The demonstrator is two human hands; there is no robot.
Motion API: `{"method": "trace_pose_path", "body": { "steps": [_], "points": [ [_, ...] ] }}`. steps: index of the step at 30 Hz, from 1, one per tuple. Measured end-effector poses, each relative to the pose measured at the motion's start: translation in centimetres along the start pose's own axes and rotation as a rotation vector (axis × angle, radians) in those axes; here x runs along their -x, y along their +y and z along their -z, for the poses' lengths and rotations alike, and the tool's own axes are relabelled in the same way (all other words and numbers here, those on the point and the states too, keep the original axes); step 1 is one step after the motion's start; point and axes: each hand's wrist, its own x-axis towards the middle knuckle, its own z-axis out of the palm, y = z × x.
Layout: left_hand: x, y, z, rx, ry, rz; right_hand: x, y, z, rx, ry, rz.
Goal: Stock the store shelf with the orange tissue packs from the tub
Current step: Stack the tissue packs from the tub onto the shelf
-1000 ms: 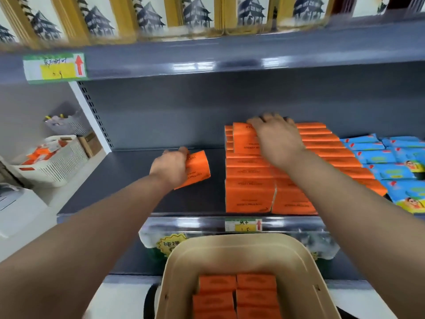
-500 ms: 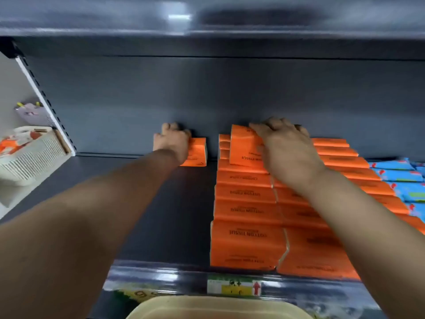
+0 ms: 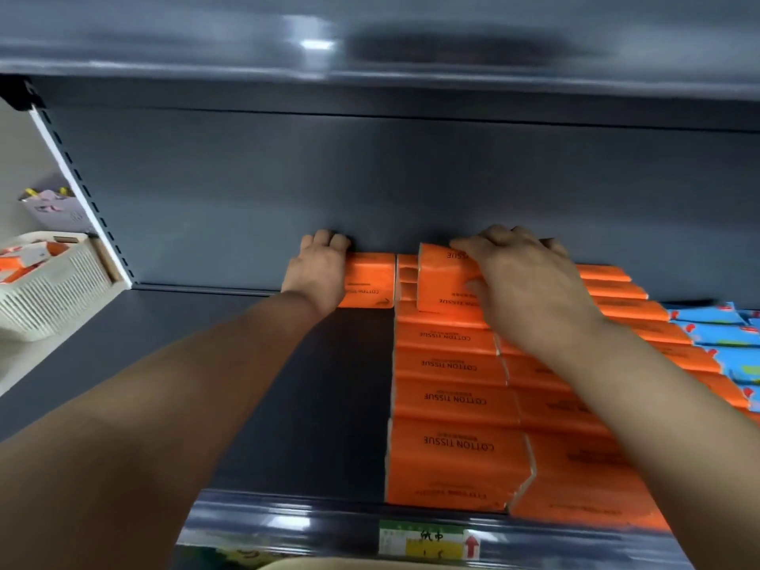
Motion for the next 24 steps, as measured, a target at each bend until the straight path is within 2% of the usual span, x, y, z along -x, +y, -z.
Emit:
{"method": "trace_pose_path", "body": {
  "steps": [6,11,19,24],
  "points": [
    [1.9,-3.5,3.7,0.065,0.021,0.025,-4.8,-4.7,0.5,-0.138,0.042,0.041],
    [2.9,-6.5,5.8,0.157,0.053,0.106,-7.8,-10.0,-2.4,-0.286,-0.057,0.082],
    [4.7,-6.9,4.2,0.293,-0.234,0.139,-7.4,-11.9,-8.2,-0.237,-0.288,0.063],
    [5.0,-4.7,2.4,0.242,-0.258,0.088,-6.6,-10.5,-7.0,-0.265,-0.287,0.075]
  ]
}}
